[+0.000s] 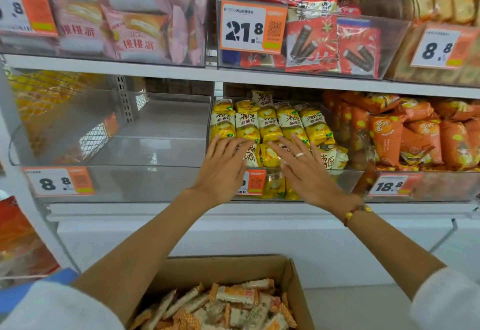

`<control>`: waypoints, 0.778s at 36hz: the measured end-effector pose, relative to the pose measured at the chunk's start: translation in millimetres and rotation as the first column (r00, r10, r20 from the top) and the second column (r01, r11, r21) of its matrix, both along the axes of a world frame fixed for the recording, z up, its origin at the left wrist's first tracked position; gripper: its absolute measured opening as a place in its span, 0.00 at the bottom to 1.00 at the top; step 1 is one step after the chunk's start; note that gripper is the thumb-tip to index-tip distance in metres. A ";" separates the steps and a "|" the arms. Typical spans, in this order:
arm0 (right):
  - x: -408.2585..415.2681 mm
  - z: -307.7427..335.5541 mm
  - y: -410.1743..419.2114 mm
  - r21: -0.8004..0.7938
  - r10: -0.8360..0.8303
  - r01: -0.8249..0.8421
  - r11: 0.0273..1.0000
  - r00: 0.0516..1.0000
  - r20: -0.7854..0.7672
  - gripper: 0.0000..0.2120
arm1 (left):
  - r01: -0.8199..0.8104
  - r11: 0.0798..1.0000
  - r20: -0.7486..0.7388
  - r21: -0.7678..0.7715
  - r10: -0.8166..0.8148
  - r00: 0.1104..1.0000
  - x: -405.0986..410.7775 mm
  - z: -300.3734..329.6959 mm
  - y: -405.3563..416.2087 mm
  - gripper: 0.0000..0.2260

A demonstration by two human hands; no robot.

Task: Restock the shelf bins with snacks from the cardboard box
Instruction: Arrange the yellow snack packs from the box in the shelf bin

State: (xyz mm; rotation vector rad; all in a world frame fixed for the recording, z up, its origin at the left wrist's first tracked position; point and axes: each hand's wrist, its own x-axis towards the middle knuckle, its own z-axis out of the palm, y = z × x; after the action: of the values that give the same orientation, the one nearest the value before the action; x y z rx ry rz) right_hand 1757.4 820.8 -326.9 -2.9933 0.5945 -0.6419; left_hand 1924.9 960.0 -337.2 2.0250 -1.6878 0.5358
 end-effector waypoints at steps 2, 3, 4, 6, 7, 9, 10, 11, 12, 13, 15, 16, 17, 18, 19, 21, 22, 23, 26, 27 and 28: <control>2.9 -8.4 5.6 -0.053 -0.021 0.022 0.998 1.000 0.023 0.29 | 0.005 1.000 -0.017 -0.013 -0.005 1.000 -0.4 -0.4 0.1 0.21; 3.7 -11.2 6.4 -0.069 -0.033 0.035 0.997 0.999 0.029 0.29 | 0.012 1.000 -0.025 -0.009 -0.012 1.000 0.3 0.4 0.6 0.20; 4.4 -12.9 6.6 -0.078 -0.043 0.046 0.996 0.998 0.033 0.30 | 0.018 1.000 -0.031 0.007 -0.017 0.999 0.7 1.7 0.9 0.21; 4.8 -13.4 6.8 -0.086 -0.049 0.052 0.995 0.998 0.036 0.30 | 0.014 0.998 -0.035 0.056 -0.012 0.999 1.2 3.9 1.6 0.23; 4.6 -13.6 6.8 -0.094 -0.045 0.048 0.994 0.998 0.038 0.29 | 0.005 0.997 -0.028 0.081 -0.003 1.000 1.1 4.2 2.2 0.25; 3.4 -13.6 7.0 -0.104 -0.039 0.044 0.994 0.998 0.047 0.29 | 0.004 0.995 -0.003 0.102 -0.004 1.000 0.0 3.8 3.8 0.27; 1.9 -13.4 7.8 -0.099 -0.036 0.043 0.994 0.997 0.066 0.29 | 0.019 0.995 0.005 0.095 -0.020 1.000 -1.7 3.5 6.0 0.26; -0.9 -12.8 10.0 -0.096 -0.026 0.036 0.995 0.995 0.101 0.29 | 0.040 0.996 0.010 0.078 -0.041 0.999 -4.7 3.0 9.4 0.26; -4.8 -12.4 13.6 -0.105 -0.005 0.021 0.994 0.988 0.152 0.28 | 0.063 0.996 0.016 0.056 -0.064 0.998 -8.9 1.7 13.3 0.25; -10.0 -13.1 18.3 -0.123 0.025 0.002 0.992 0.976 0.215 0.27 | 0.083 0.996 0.027 0.027 -0.084 0.996 -14.4 -0.3 18.4 0.24; -23.9 -20.8 30.2 -0.127 0.069 -0.029 0.991 0.944 0.323 0.23 | 0.118 0.992 0.034 -0.051 -0.116 0.993 -29.0 -8.1 30.8 0.22; -32.2 -28.6 36.5 -0.098 0.066 -0.034 0.995 0.936 0.347 0.22 | 0.135 0.987 0.013 -0.093 -0.134 0.991 -36.8 -14.7 38.0 0.20; -41.0 -38.0 43.0 -0.058 0.049 -0.031 0.998 0.937 0.347 0.20 | 0.146 0.981 -0.019 -0.125 -0.150 0.989 -43.5 -24.6 45.2 0.19; -50.2 -49.3 49.1 -0.007 0.025 -0.024 1.000 0.947 0.321 0.18 | 0.149 0.978 -0.057 -0.143 -0.158 0.986 -49.9 -36.8 52.6 0.18; -59.8 -62.4 54.5 0.061 -0.002 -0.015 0.998 0.964 0.266 0.17 | 0.141 0.979 -0.102 -0.144 -0.156 0.982 -55.8 -50.6 60.5 0.18; -76.6 -89.7 63.0 0.224 -0.042 0.022 0.974 0.995 0.088 0.14 | 0.117 0.988 -0.196 -0.099 -0.135 0.971 -65.2 -82.8 74.7 0.17; -84.7 -105.1 66.2 0.275 -0.055 0.057 0.960 0.998 -0.012 0.13 | 0.114 0.992 -0.235 -0.055 -0.124 0.964 -69.5 -100.8 81.1 0.17; -92.6 -120.3 69.6 0.307 -0.065 0.094 0.947 0.993 -0.103 0.13 | 0.120 0.993 -0.255 -0.003 -0.117 0.960 -73.8 -118.7 87.4 0.17; -114.1 -157.1 84.6 0.405 -0.045 0.165 0.899 0.956 -0.291 0.13 | 0.155 0.970 -0.260 0.189 -0.103 0.960 -83.9 -174.4 105.6 0.17; -120.2 -166.6 90.3 0.424 -0.019 0.171 0.889 0.941 -0.339 0.13 | 0.169 0.954 -0.263 0.248 -0.102 0.959 -86.3 -191.2 111.6 0.18; -125.2 -174.7 95.9 0.438 0.008 0.175 0.881 0.922 -0.386 0.13 | 0.182 0.935 -0.265 0.305 -0.101 0.959 -88.0 -207.8 117.1 0.18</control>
State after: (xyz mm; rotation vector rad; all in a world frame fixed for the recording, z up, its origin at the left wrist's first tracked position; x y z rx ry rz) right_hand 1632.1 916.8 -501.6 -2.6370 0.7704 0.0944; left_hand 1836.9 1077.1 -545.1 2.0627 -1.8426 -0.0519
